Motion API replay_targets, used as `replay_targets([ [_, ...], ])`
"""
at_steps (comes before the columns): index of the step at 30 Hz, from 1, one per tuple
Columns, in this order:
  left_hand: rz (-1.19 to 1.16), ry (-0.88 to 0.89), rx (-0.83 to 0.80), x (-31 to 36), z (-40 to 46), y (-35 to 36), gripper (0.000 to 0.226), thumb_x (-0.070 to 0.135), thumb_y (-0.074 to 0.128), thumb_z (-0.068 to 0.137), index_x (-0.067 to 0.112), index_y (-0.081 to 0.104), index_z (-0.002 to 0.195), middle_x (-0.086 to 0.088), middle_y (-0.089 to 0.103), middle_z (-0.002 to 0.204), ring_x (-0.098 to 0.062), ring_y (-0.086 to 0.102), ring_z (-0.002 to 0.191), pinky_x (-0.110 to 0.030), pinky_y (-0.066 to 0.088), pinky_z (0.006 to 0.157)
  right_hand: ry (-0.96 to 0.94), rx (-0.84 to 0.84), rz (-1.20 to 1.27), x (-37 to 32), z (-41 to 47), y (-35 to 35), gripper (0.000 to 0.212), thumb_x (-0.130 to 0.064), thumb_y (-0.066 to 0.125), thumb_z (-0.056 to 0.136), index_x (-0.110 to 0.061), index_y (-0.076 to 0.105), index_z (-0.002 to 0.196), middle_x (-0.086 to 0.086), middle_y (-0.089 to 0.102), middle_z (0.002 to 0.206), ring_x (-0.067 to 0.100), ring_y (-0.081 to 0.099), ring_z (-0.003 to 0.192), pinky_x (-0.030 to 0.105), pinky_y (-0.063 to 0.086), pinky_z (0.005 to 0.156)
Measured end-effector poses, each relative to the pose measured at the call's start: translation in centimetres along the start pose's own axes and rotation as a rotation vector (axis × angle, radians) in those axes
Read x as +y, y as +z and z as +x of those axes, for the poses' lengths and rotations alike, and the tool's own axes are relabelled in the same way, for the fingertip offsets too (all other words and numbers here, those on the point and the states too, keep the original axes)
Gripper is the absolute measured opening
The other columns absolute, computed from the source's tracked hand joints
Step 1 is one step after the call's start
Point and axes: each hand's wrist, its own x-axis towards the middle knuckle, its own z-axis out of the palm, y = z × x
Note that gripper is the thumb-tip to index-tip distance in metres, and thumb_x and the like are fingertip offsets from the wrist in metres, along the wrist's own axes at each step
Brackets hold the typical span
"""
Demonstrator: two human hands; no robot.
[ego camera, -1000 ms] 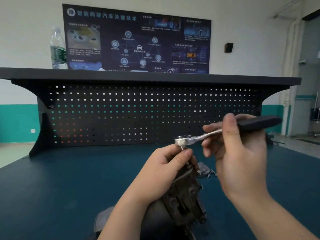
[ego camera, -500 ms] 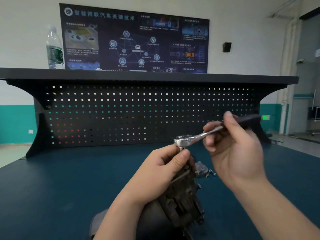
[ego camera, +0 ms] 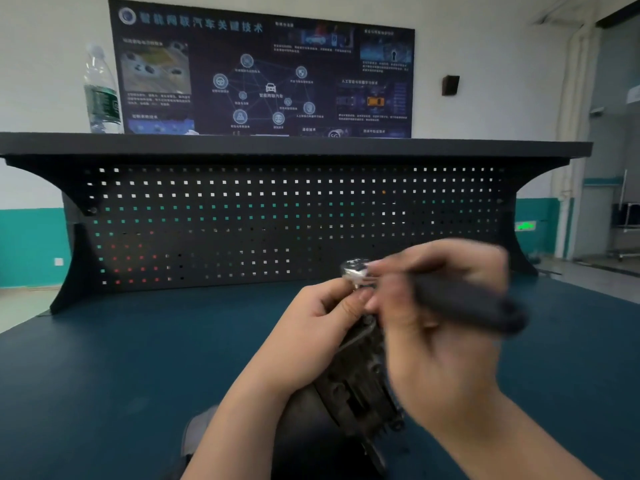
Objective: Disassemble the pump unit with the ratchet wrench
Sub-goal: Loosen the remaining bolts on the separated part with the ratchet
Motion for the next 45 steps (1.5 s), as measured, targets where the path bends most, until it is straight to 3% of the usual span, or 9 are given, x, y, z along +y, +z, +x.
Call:
replay_targets([
  [4,-0.009,0.014,-0.017,0.4,-0.3,0.0,0.02,0.028,0.053,0.095,0.025,0.07,0.085,0.02,0.068,0.083,0.007,0.06,0.081,-0.012,0.046,0.075,-0.044,-0.041,-0.012,0.0,-0.2,-0.4,0.013,-0.034,0.051,0.098,-0.023,0.044,0.099,0.014,0.062,0.082,0.019,0.065,0.069,0.028,0.051,0.066],
  [10,-0.088,-0.05,-0.044,1.1,-0.7,-0.1,0.025,0.04,0.051,0.091,0.031,0.074,0.096,0.008,0.072,0.084,-0.003,0.065,0.081,-0.014,0.049,0.074,0.495,0.235,0.457,1.6,2.5,-1.1,0.011,-0.023,0.042,0.097,-0.015,0.04,0.09,0.004,0.064,0.061,0.017,0.049,0.038,0.019,0.036,0.043],
  [18,-0.155,-0.064,-0.002,0.8,-0.7,0.2,0.026,0.032,0.056,0.086,0.013,0.073,0.092,0.0,0.071,0.08,-0.011,0.066,0.076,-0.022,0.053,0.072,1.181,0.142,0.819,5.3,5.2,-0.3,0.029,-0.029,0.043,0.101,-0.011,0.047,0.078,0.004,0.055,0.056,0.008,0.035,0.032,0.017,0.025,0.034],
  [24,-0.145,-0.052,0.022,0.9,-0.5,0.2,0.019,0.032,0.06,0.086,0.019,0.074,0.087,0.005,0.071,0.076,-0.004,0.065,0.072,-0.015,0.049,0.067,0.648,0.253,0.447,2.1,3.1,-0.5,0.016,-0.027,0.047,0.1,-0.015,0.043,0.092,0.006,0.063,0.065,0.015,0.049,0.043,0.023,0.037,0.043],
  [28,-0.176,-0.073,0.009,0.4,-0.2,0.0,0.009,0.022,0.067,0.079,0.024,0.076,0.081,0.007,0.07,0.078,-0.012,0.062,0.08,-0.03,0.05,0.076,0.102,-0.085,0.065,-1.4,-0.3,-0.5,0.017,-0.021,0.062,0.091,-0.013,0.048,0.093,0.019,0.061,0.081,0.022,0.063,0.067,0.031,0.051,0.064],
  [31,-0.153,-0.091,-0.008,0.4,-0.1,-0.2,0.019,0.01,0.064,0.076,0.025,0.075,0.073,0.009,0.068,0.069,-0.004,0.062,0.071,-0.026,0.05,0.073,-0.013,-0.202,-0.061,-1.7,-1.3,-0.7,0.015,-0.013,0.069,0.082,-0.011,0.055,0.089,0.02,0.066,0.083,0.025,0.066,0.072,0.03,0.053,0.069],
  [36,-0.114,-0.045,-0.03,0.5,-0.7,-0.1,0.026,0.034,0.055,0.09,0.016,0.072,0.082,0.004,0.071,0.08,-0.009,0.066,0.076,-0.021,0.051,0.072,0.61,0.196,0.39,1.1,2.2,-2.2,0.021,-0.019,0.048,0.1,-0.014,0.051,0.08,0.006,0.069,0.067,0.015,0.061,0.048,0.023,0.045,0.047],
  [41,-0.218,-0.075,-0.01,0.8,-0.8,0.1,0.025,0.035,0.051,0.093,0.019,0.07,0.092,-0.001,0.071,0.083,-0.015,0.066,0.077,-0.028,0.055,0.073,1.083,0.125,0.738,4.5,4.7,-2.0,0.029,-0.024,0.045,0.101,-0.012,0.048,0.075,0.003,0.06,0.061,0.008,0.043,0.037,0.018,0.033,0.041],
  [45,-0.184,-0.064,0.003,0.9,-0.7,0.1,0.026,0.029,0.052,0.093,0.008,0.068,0.092,-0.002,0.07,0.08,-0.015,0.064,0.075,-0.028,0.054,0.073,1.214,0.098,0.832,5.6,4.4,-0.8,0.03,-0.03,0.047,0.1,-0.014,0.047,0.075,-0.002,0.055,0.059,0.005,0.035,0.035,0.015,0.029,0.04],
])
